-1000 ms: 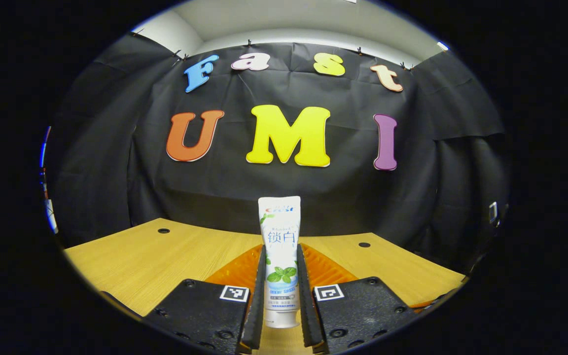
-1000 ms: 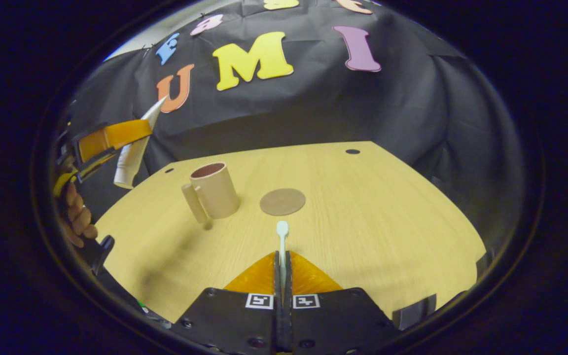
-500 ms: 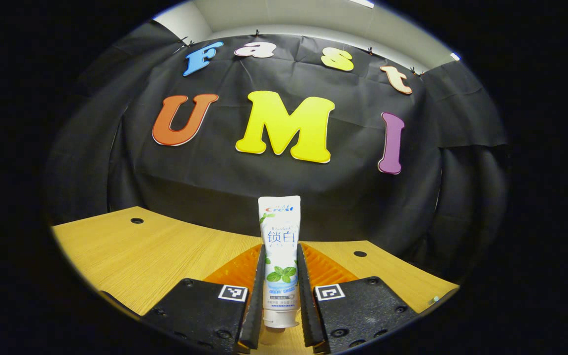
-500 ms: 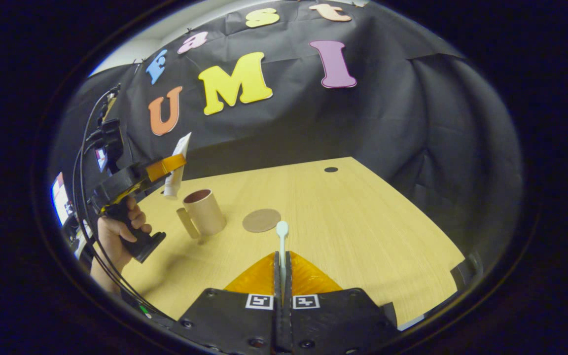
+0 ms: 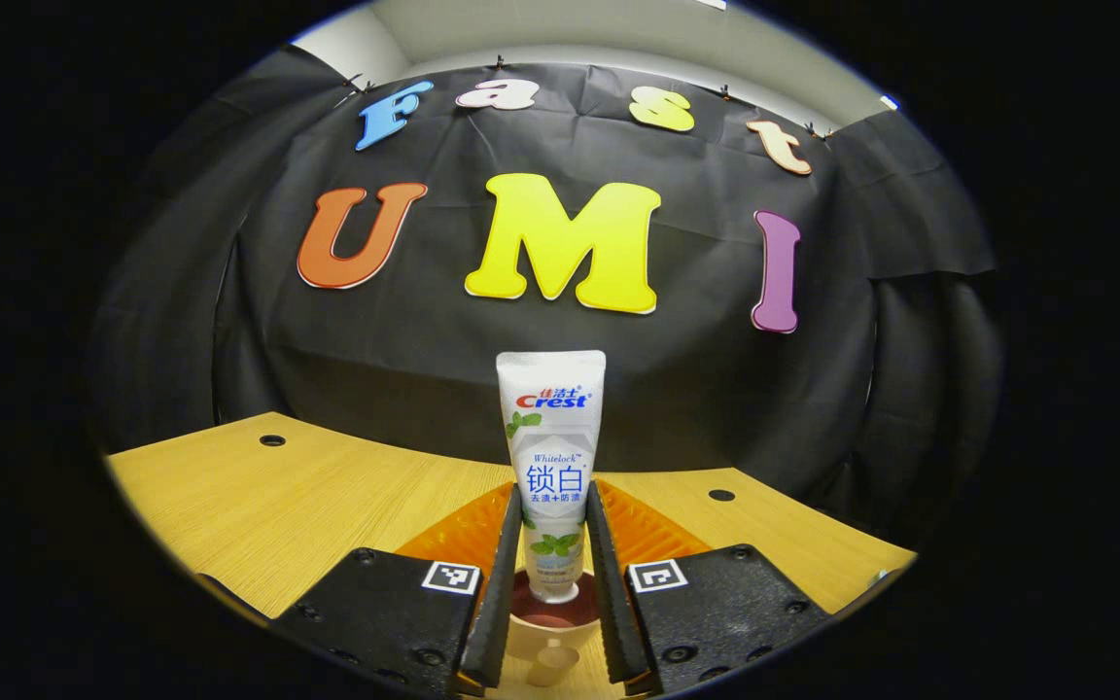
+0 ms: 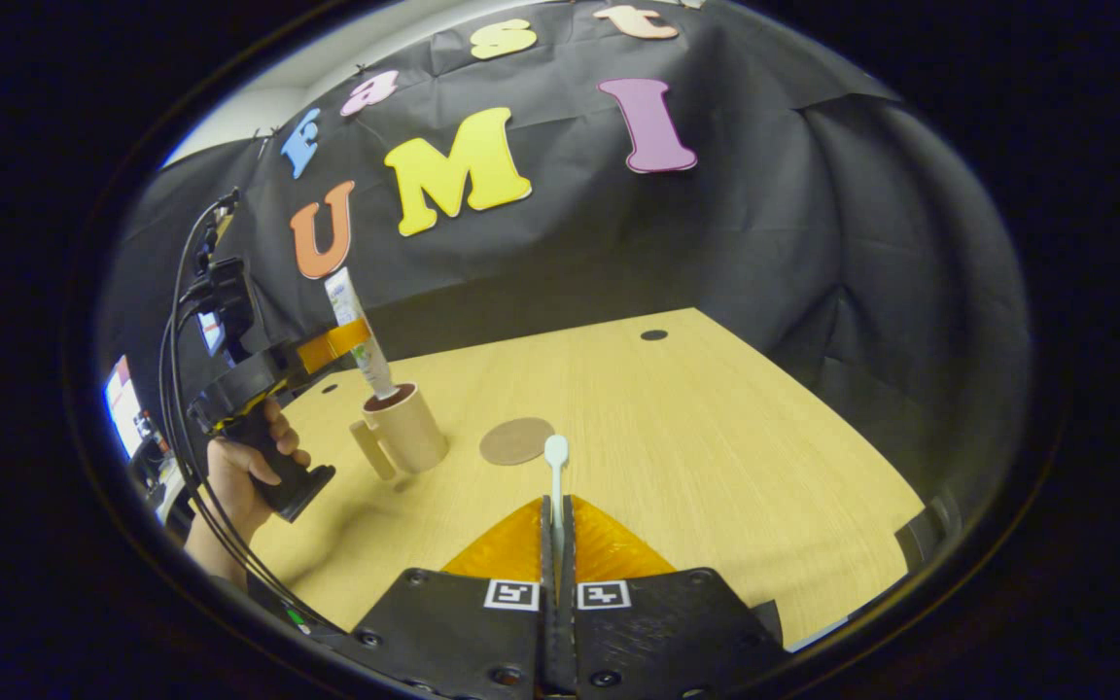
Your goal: Put the toothbrush and toothpaste on the desktop into the cup, then pick up the cup and place it on the coaster on the desktop.
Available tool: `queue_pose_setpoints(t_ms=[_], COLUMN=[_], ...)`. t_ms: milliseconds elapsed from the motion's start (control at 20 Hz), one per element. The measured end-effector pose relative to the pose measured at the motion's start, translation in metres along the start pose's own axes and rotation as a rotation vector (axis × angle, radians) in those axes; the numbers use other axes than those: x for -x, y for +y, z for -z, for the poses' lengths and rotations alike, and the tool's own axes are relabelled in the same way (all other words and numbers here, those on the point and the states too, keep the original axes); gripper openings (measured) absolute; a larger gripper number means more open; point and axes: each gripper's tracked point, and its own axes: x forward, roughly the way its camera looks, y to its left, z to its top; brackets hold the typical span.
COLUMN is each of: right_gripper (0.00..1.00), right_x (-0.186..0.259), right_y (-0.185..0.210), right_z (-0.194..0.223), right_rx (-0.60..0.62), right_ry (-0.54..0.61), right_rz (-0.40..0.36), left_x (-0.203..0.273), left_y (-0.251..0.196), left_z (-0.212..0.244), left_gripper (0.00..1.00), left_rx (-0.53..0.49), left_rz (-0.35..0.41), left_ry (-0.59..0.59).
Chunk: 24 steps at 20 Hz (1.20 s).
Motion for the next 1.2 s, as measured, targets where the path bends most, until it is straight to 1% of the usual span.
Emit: queue_pose_setpoints(t_ms=[350,450,500,550,600,650,700,750,800,850,900,1000,1200], right_gripper=[0.0,0.0,0.0,0.0,0.0,0.0,0.0,0.0,0.0,0.0,0.0,0.0,0.0], right_x=[0.001,0.0,0.001,0.002,0.003,0.004,0.005,0.005,0.005,0.003,0.001,-0.002,-0.015], right_y=[0.0,0.005,0.007,0.009,0.011,0.013,0.016,0.018,0.022,0.028,0.035,0.048,0.098], right_z=[0.002,0.004,0.004,0.005,0.003,0.003,0.002,0.001,-0.001,-0.004,-0.008,-0.018,-0.051], right_rx=[0.01,0.024,0.033,0.042,0.05,0.057,0.066,0.073,0.08,0.084,0.09,0.111,0.154], right_ry=[0.006,0.008,0.006,0.006,0.004,-0.001,-0.008,-0.013,-0.017,-0.02,-0.026,-0.051,-0.12], right_rz=[0.005,-0.002,-0.003,-0.004,-0.006,-0.008,-0.01,-0.016,-0.024,-0.035,-0.049,-0.077,-0.158], left_x=[-0.007,-0.006,-0.007,-0.007,-0.005,-0.003,0.001,0.005,0.01,0.017,0.024,0.037,0.065], left_y=[0.006,0.008,0.011,0.016,0.018,0.019,0.022,0.026,0.03,0.035,0.038,0.047,0.061], left_z=[0.014,0.017,0.014,0.011,0.01,0.009,0.01,0.007,0.004,-0.005,-0.009,-0.015,-0.023], left_gripper=[0.41,0.43,0.4,0.48,0.5,0.63,0.65,0.61,0.85,0.9,0.98,0.98,0.98], left_rx=[0.012,0.012,0.006,-0.003,-0.011,-0.016,-0.022,-0.022,-0.017,-0.016,-0.018,-0.029,-0.04], left_rz=[-0.012,-0.017,-0.03,-0.049,-0.055,-0.061,-0.072,-0.085,-0.098,-0.113,-0.121,-0.135,-0.136], left_ry=[0.034,0.045,0.036,0.028,0.022,0.025,0.029,0.02,0.009,-0.005,-0.016,-0.024,-0.028])
